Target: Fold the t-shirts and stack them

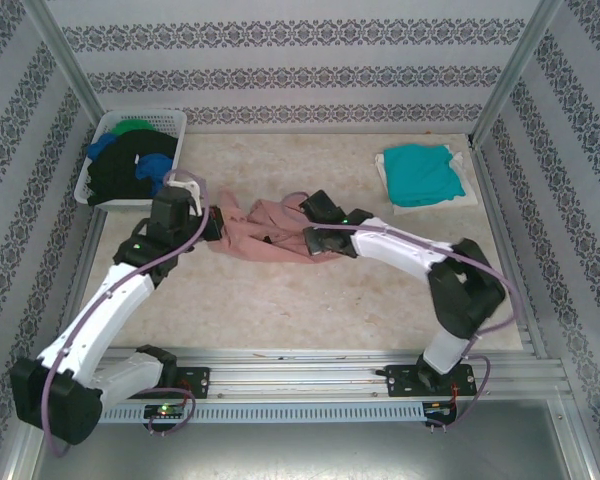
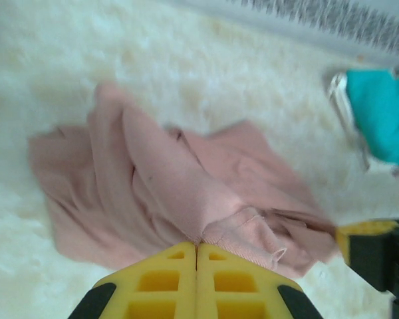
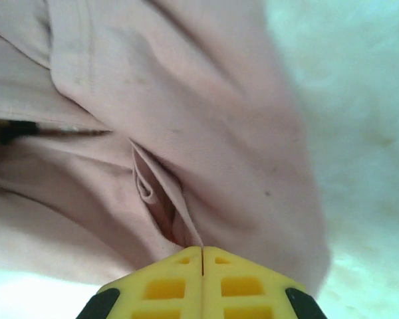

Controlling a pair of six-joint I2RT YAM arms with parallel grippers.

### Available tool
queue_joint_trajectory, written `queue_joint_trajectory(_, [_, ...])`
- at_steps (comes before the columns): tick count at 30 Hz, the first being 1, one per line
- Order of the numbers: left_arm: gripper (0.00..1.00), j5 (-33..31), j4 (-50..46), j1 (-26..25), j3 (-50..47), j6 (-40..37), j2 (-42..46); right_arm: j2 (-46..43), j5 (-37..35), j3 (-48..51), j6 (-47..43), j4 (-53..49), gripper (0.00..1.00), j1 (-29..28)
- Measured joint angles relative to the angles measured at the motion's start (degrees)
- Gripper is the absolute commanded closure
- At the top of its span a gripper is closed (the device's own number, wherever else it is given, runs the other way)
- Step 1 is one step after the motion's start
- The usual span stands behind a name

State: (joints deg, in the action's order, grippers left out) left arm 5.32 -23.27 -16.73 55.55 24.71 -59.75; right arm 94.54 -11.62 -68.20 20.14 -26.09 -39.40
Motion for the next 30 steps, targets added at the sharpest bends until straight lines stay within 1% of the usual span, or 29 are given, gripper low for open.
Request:
queue_joint_trajectory(5, [1.00,-4.9,-3.7,0.4,8.8,-1.5,3.8,-16.9,-1.1,-2.2,-1.8,-0.4,1.00,2.3])
queue_joint_trajectory(8, [1.00,-8.0,-4.7,0.4,13.0,-3.4,4.3,-22.7,-1.4,-5.2,-2.9,-0.4,1.00,3.7])
queue_joint_trajectory(10, [1.00,-10.1,-4.7,0.9,16.0,-5.0,3.0,-24.3,-1.2,-7.0,-3.6,-0.3,1.00,5.8])
queue_joint_trajectory(13, [1.00,-11.1,-4.5,3.8,21.7,-7.1,-2.0,-22.7,-0.3,-12.0,-3.9,-0.6,1.00,13.0])
queue_joint_trajectory(15, [1.00,-11.0,-4.4,6.8,27.5,-8.1,-8.0,-19.3,0.5,-16.8,-3.8,-0.8,1.00,18.1])
queue_joint_trajectory(17, [1.00,-10.3,-4.6,9.8,35.2,-8.7,-15.6,-14.0,1.7,-23.6,-3.8,-1.4,1.00,22.8])
queue_joint_trajectory(20, [1.00,-9.9,-5.5,12.4,45.2,-9.4,-24.5,-7.6,4.2,-32.2,-3.7,-2.1,1.00,27.4])
queue_joint_trajectory(22, [1.00,-9.8,-6.0,13.5,49.1,-9.6,-27.6,-5.5,6.5,-35.3,-3.3,-2.5,1.00,29.7])
queue_joint_trajectory(24, [1.00,-9.5,-6.4,14.2,50.4,-9.8,-28.3,-5.7,8.3,-35.3,-2.7,-2.9,1.00,31.3])
queue_joint_trajectory(25, [1.00,-9.3,-6.4,14.3,50.6,-10.0,-28.1,-6.9,9.0,-33.8,-2.3,-2.5,1.00,31.7])
queue_joint_trajectory(30, [1.00,-6.9,-5.6,14.5,50.6,-10.2,-28.3,-17.8,10.4,-18.7,-0.4,-0.3,1.00,30.6])
